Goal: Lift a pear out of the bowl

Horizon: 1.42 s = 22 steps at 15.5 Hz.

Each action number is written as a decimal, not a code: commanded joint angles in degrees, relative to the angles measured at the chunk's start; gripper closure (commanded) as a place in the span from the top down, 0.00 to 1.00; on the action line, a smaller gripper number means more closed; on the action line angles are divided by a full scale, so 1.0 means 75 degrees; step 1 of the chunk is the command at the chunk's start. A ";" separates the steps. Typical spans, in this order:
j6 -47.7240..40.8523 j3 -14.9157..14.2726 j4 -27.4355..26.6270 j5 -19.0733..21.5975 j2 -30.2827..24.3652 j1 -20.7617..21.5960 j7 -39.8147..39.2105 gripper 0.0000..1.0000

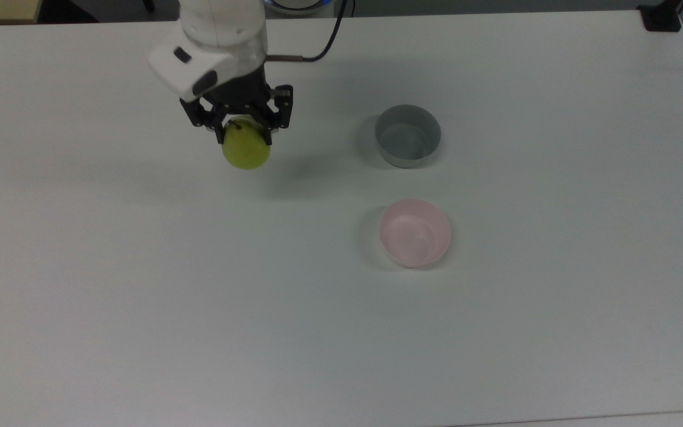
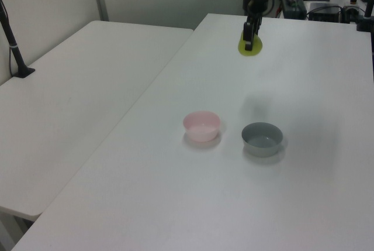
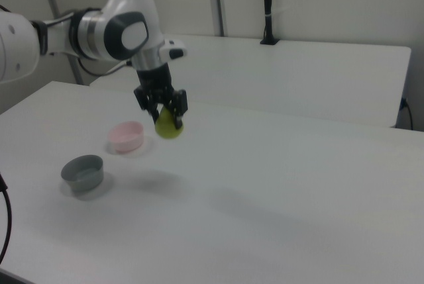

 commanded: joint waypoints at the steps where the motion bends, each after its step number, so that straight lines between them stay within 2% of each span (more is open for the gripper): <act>1: 0.0226 0.0089 -0.0429 -0.0450 0.0418 0.0068 -0.0059 0.38; 6: 0.0941 0.0089 -0.0640 -0.0474 0.0853 0.0033 -0.0012 0.39; 12: 0.1188 0.0066 -0.0652 -0.0486 0.1170 0.0033 -0.0012 0.44; 15: 0.1188 0.0054 -0.0653 -0.0532 0.1287 0.0033 -0.0012 0.55; 17: 0.1188 0.0054 -0.0653 -0.0580 0.1299 0.0022 -0.0024 0.67; 18: 0.1188 0.0042 -0.0653 -0.0580 0.1299 0.0021 -0.0036 0.74; 20: 0.1188 0.0031 -0.0653 -0.0580 0.1287 0.0010 -0.0036 0.96; 21: 0.1177 0.0031 -0.0653 -0.0580 0.1276 -0.0002 -0.0036 1.00; 22: 0.1176 0.0031 -0.0641 -0.0580 0.1275 -0.0002 -0.0047 1.00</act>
